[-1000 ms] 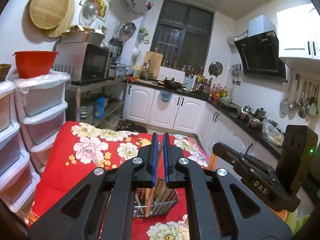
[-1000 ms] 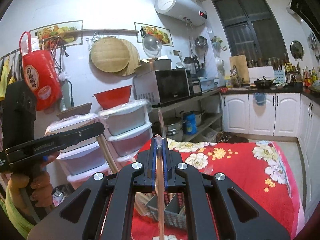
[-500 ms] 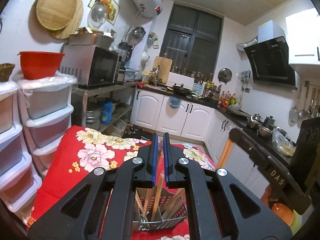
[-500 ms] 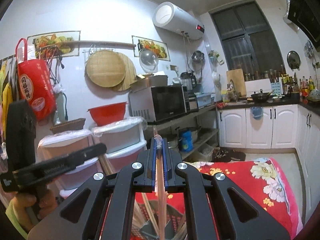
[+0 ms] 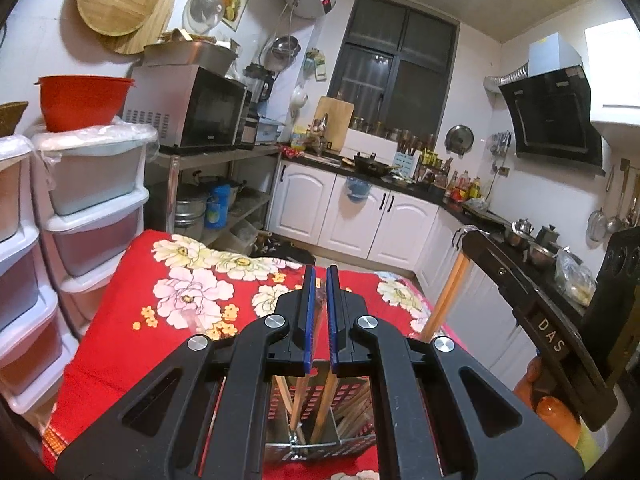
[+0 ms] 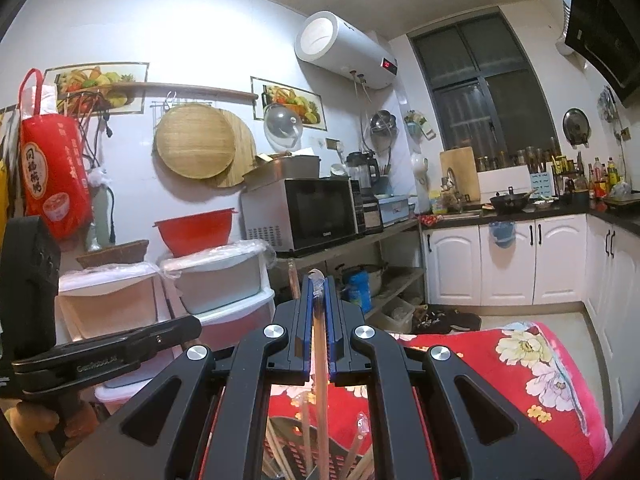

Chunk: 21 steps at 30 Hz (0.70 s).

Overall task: Organize utensils
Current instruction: 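Lower both held pairs down into the basket slots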

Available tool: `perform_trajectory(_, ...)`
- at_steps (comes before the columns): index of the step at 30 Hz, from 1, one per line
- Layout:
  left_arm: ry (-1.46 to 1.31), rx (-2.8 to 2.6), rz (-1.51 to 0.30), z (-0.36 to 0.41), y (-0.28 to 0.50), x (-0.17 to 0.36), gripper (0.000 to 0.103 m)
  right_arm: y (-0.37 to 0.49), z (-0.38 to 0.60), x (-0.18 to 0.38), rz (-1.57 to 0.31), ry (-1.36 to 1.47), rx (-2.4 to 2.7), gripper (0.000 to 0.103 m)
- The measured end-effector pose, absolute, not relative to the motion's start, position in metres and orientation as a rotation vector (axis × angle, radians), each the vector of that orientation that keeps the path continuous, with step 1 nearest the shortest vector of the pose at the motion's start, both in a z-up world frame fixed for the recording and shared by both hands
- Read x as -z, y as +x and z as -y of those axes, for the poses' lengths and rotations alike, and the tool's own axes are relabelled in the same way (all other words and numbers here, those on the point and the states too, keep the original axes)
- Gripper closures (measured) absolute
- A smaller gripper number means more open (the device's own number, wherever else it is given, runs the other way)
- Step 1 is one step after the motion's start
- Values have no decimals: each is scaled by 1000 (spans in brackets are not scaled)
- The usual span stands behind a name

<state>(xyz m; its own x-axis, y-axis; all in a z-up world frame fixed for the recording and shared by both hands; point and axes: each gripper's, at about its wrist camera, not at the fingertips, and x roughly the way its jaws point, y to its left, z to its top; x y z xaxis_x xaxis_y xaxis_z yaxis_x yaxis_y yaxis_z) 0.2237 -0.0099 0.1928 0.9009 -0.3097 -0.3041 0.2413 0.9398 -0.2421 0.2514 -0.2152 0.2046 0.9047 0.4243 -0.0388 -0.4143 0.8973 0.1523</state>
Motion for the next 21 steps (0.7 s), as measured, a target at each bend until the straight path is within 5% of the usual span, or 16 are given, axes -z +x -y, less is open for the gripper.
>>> perform_trajectory(21,-199,282,-463,20,254,-144,102,279,196,-141,-219,120,-453,97)
